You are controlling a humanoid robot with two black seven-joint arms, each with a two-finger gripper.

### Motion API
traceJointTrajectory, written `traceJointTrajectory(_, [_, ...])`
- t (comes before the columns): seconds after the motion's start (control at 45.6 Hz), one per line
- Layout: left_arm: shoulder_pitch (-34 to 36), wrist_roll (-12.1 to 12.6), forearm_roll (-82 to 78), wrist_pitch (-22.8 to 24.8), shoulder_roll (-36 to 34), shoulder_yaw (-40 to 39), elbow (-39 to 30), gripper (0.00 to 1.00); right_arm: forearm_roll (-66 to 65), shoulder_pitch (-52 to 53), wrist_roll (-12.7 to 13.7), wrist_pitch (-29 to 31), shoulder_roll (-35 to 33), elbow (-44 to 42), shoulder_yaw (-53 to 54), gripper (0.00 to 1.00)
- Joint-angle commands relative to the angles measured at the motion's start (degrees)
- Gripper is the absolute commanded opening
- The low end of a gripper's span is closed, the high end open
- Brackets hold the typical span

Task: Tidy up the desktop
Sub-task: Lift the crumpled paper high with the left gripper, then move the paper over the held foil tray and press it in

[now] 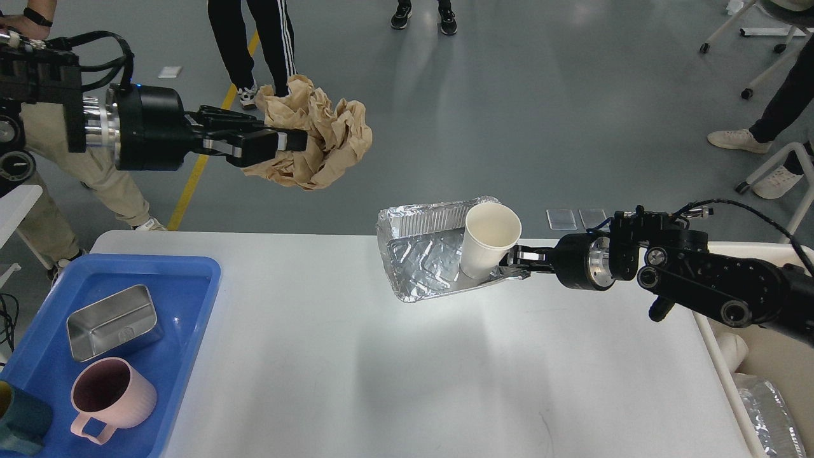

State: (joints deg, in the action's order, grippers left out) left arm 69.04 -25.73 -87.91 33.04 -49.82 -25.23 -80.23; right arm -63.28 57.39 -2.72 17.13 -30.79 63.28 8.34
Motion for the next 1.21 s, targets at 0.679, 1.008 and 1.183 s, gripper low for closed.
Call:
traceJointTrajectory(0.679, [4.17,1.30,-15.88,6.86,24.50,0.27,12.03,0.07,0.00,0.18,0.00,0.00,-0.85,1.32,0.27,0.00])
traceJointTrajectory(1.008, [7.69,1.30,-16.24,6.07,33.02,6.42,18.44,0.07,0.00,0.18,0.00,0.00,-1.73,1.85,0.62,0.00])
traceJointTrajectory(1.183, [8.57,1.39,-17.47,6.16,34.52,9.06,20.38,0.08,0.00,0.18,0.00,0.00,-1.73,1.85,0.62,0.00])
